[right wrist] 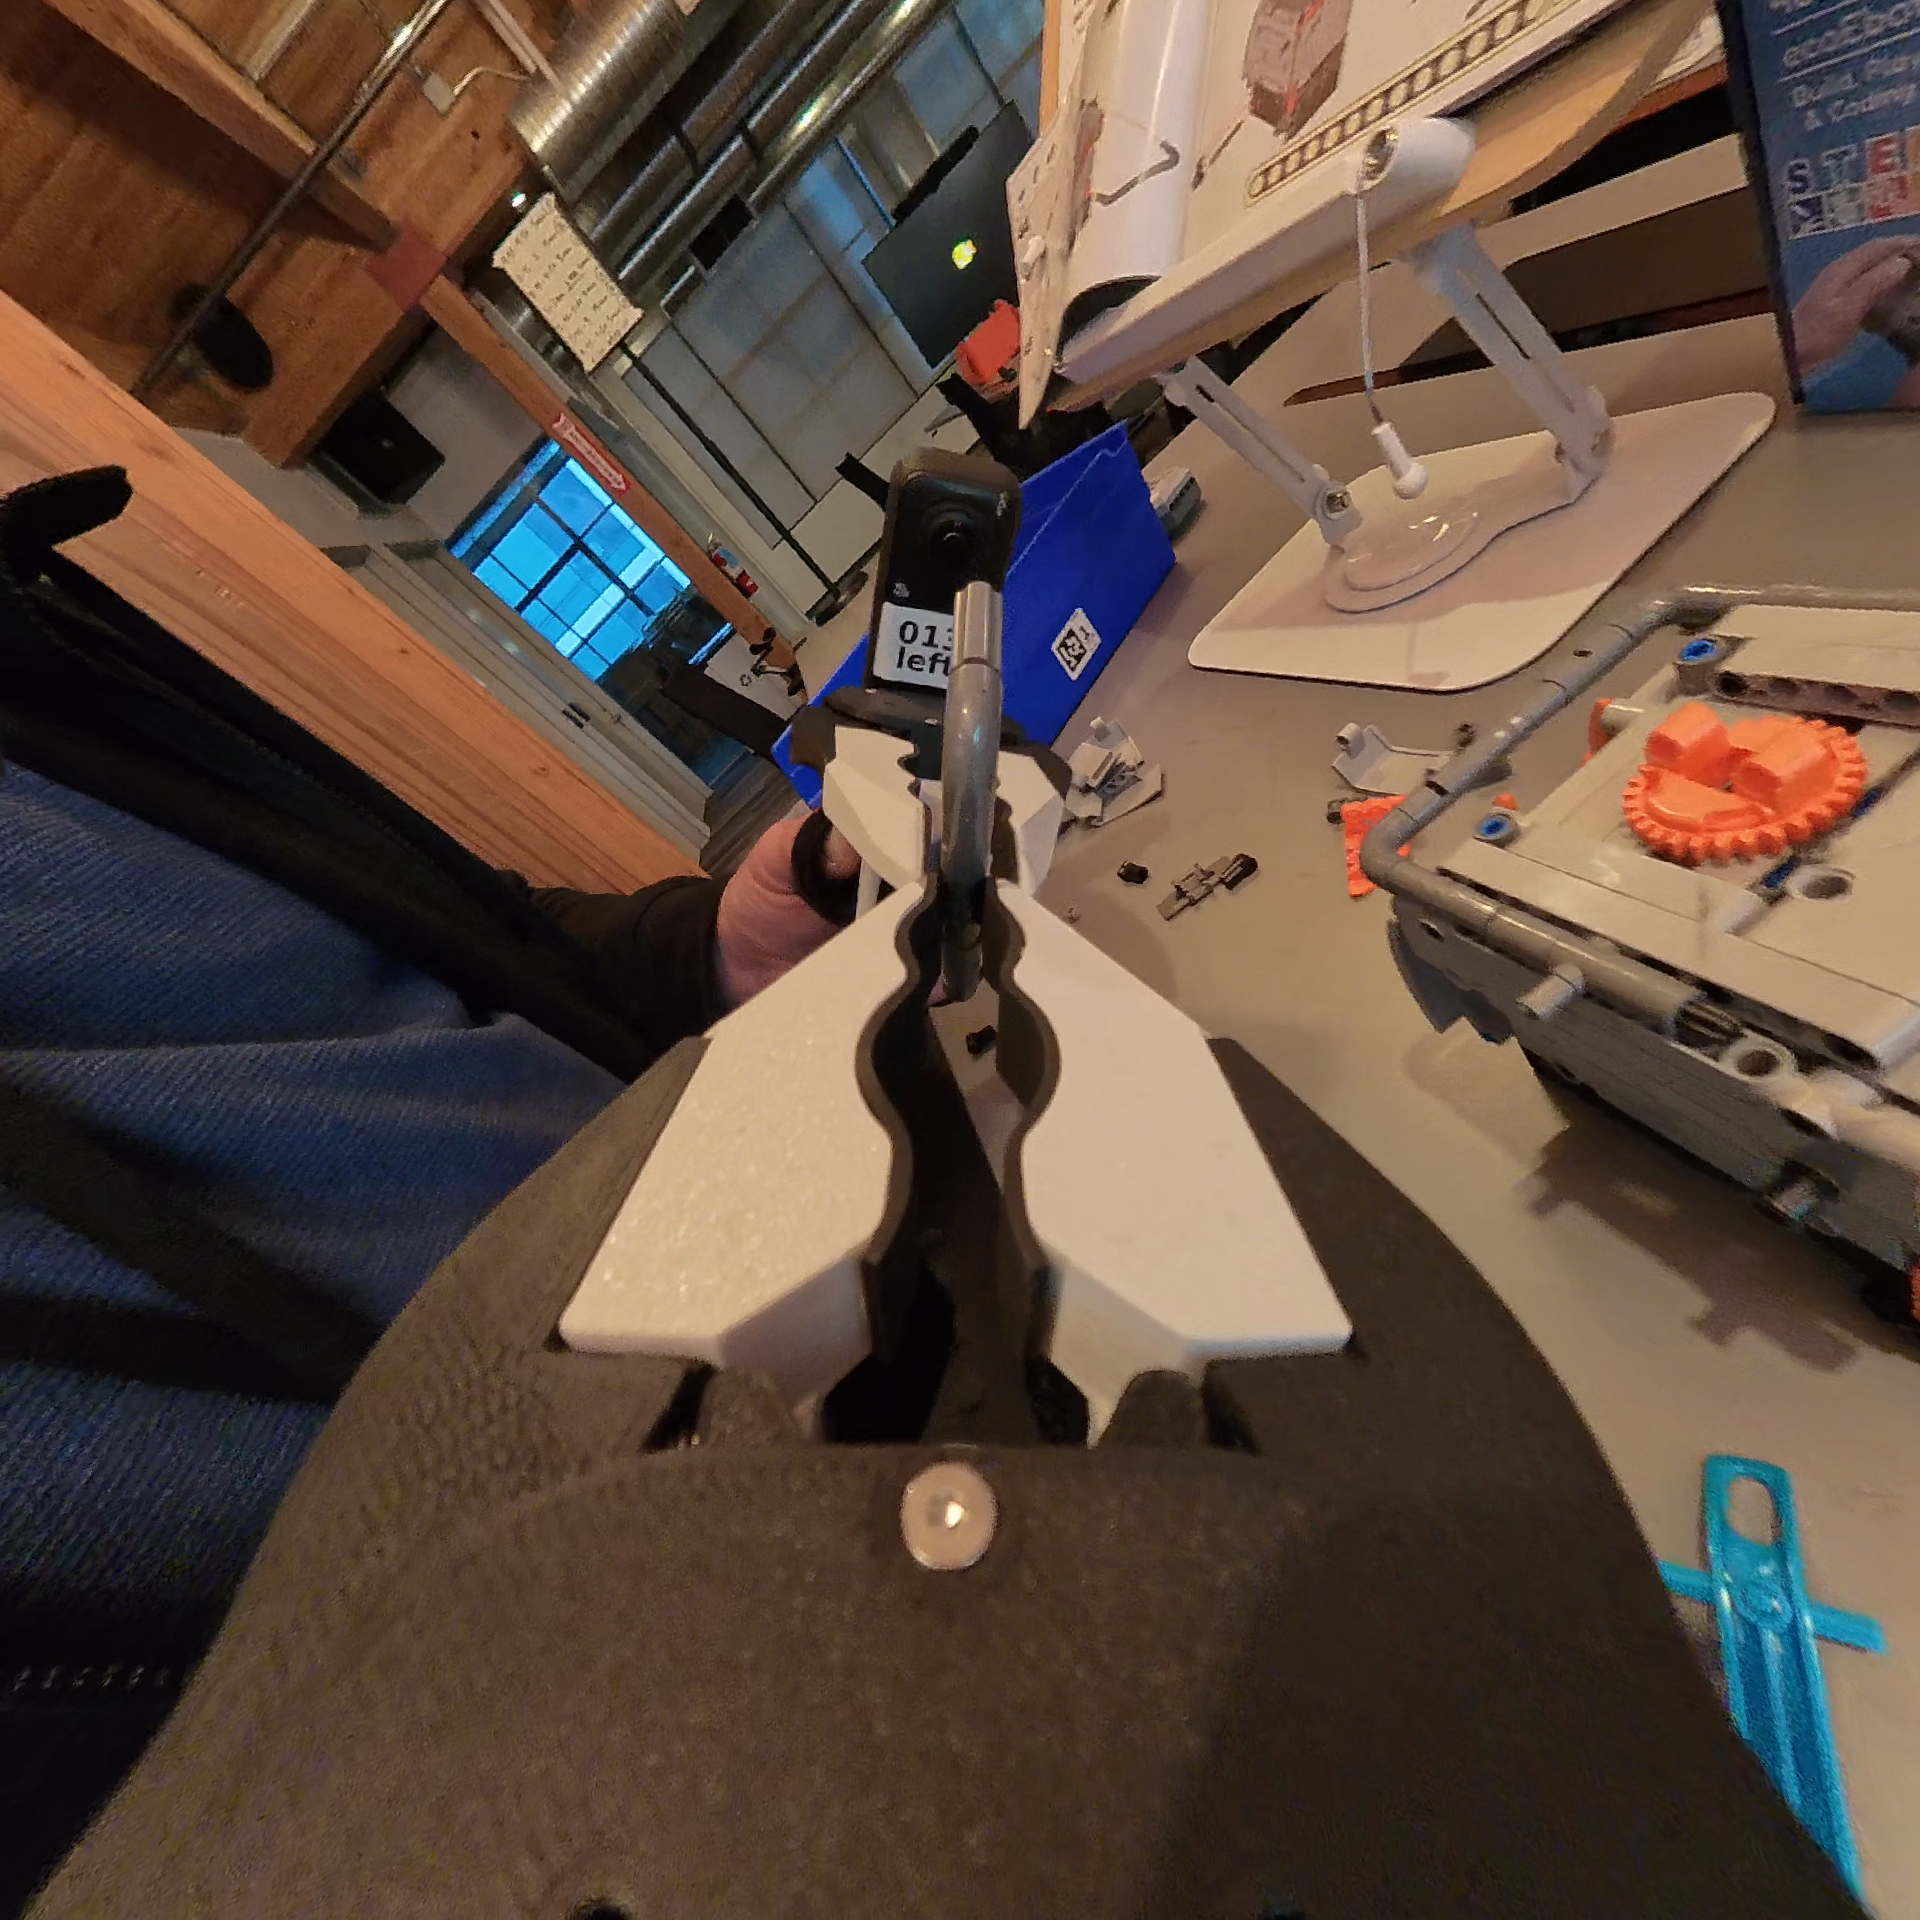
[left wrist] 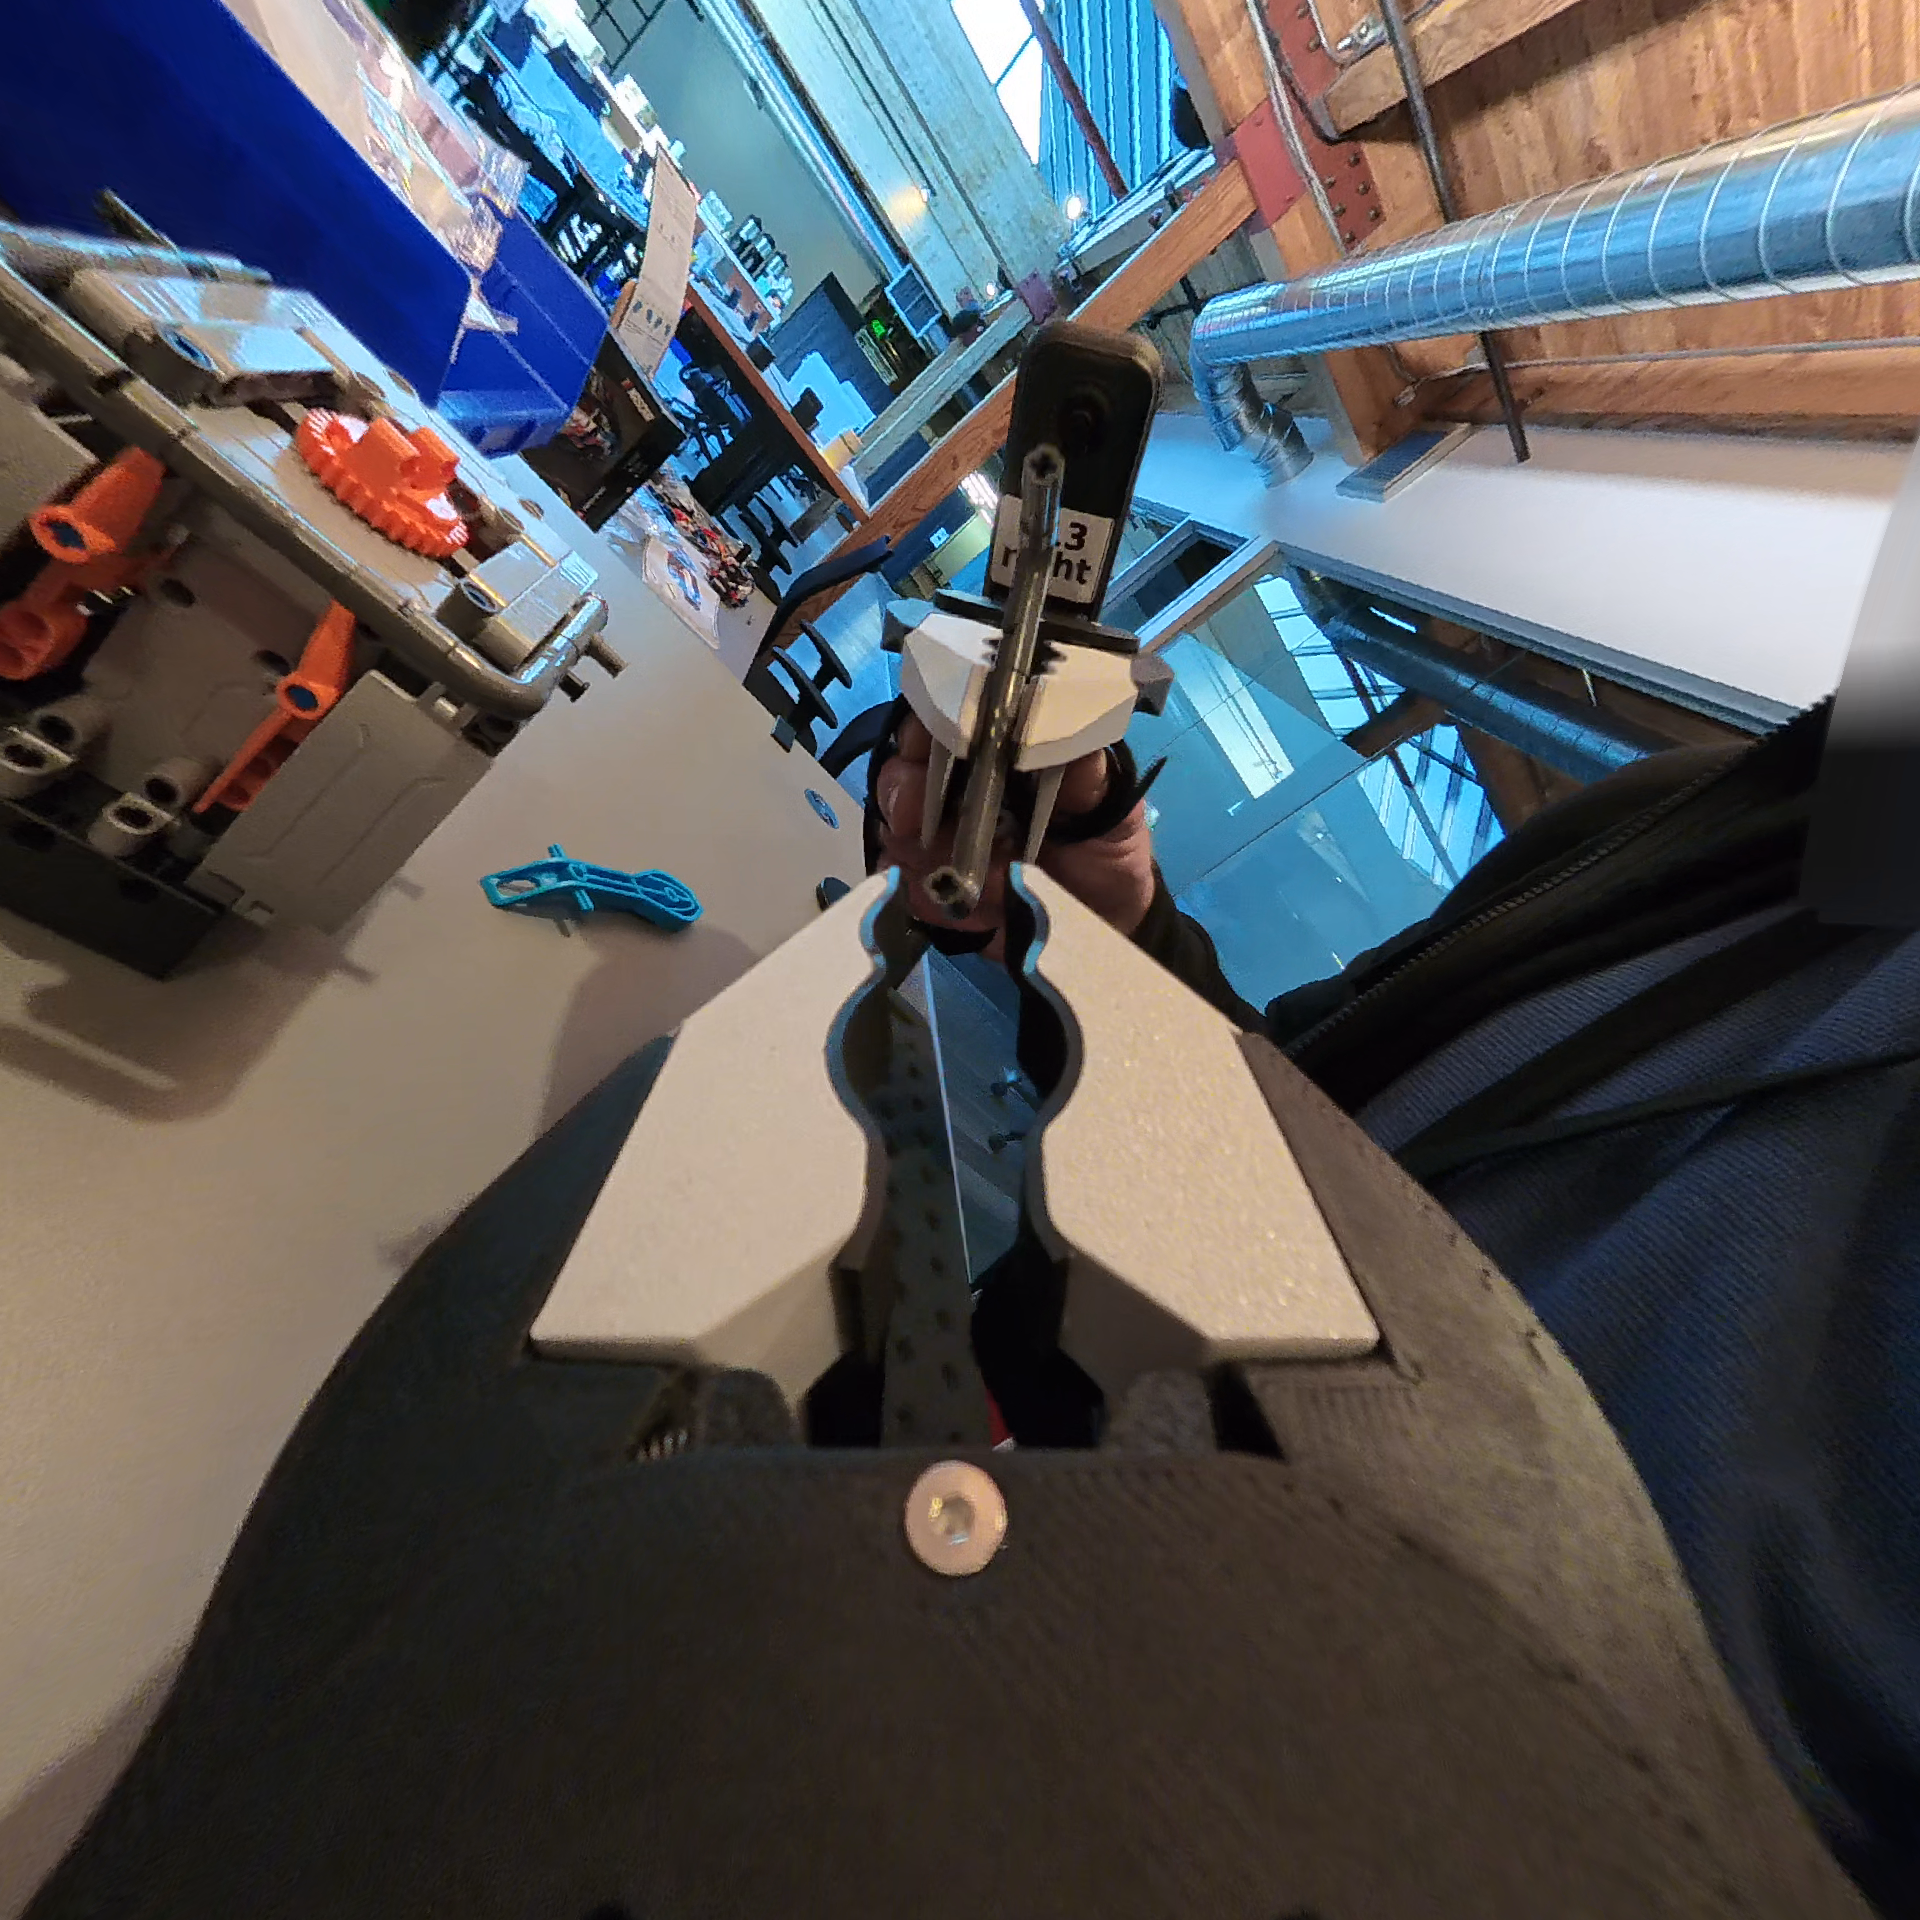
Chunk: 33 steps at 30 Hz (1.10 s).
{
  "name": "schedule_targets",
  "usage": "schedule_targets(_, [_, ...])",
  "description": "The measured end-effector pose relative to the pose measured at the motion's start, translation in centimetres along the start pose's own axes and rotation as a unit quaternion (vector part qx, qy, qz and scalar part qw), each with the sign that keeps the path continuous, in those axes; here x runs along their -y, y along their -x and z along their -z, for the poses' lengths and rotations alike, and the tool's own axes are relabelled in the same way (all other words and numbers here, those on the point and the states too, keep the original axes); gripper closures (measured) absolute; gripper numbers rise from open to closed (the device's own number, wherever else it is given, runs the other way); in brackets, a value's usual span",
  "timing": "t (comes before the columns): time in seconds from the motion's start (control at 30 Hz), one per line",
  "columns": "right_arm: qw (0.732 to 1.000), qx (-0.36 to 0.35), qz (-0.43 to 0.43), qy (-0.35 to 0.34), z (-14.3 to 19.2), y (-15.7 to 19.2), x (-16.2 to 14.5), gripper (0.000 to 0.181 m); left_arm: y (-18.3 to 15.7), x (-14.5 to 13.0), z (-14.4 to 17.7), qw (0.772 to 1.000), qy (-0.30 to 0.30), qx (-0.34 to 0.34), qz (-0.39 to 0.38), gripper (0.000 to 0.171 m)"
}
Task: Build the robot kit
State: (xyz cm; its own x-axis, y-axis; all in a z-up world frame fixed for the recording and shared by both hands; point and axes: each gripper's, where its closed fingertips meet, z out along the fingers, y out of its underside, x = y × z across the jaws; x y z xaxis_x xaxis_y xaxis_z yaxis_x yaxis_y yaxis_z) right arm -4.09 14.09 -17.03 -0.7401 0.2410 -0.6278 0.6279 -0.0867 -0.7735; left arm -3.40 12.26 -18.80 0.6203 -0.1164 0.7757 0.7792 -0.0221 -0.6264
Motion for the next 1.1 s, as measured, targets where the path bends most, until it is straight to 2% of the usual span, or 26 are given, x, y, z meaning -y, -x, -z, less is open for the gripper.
schedule_targets(0.4, [0.996, 0.074, 0.031, 0.024, -4.6, 3.1, 0.6, 0.177, -5.9, 1.0, 3.6, 0.990, -0.045, -0.104, -0.078, 0.119])
schedule_targets(0.57, [0.994, 0.095, 0.036, 0.045, -6.5, 3.9, 0.5, 0.177, -7.7, 1.0, 5.0, 0.983, -0.068, -0.154, -0.072, 0.096])
schedule_targets(0.67, [0.993, 0.100, 0.035, 0.051, -7.2, 4.0, 0.6, 0.177, -8.3, 1.4, 6.1, 0.977, -0.088, -0.193, -0.037, 0.083])
schedule_targets(0.77, [0.993, 0.100, 0.032, 0.056, -7.7, 4.0, 0.7, 0.177, -8.7, 1.4, 6.7, 0.974, -0.099, -0.201, -0.041, 0.072])
schedule_targets(1.0, [0.993, 0.100, 0.025, 0.059, -8.4, 4.0, 0.8, 0.178, -9.6, 1.8, 7.4, 0.963, -0.126, -0.235, -0.026, 0.062])
schedule_targets(1.1, [0.992, 0.102, 0.026, 0.068, -8.9, 4.4, 0.7, 0.177, -9.0, 1.8, 7.7, 0.963, -0.129, -0.236, -0.010, 0.082])
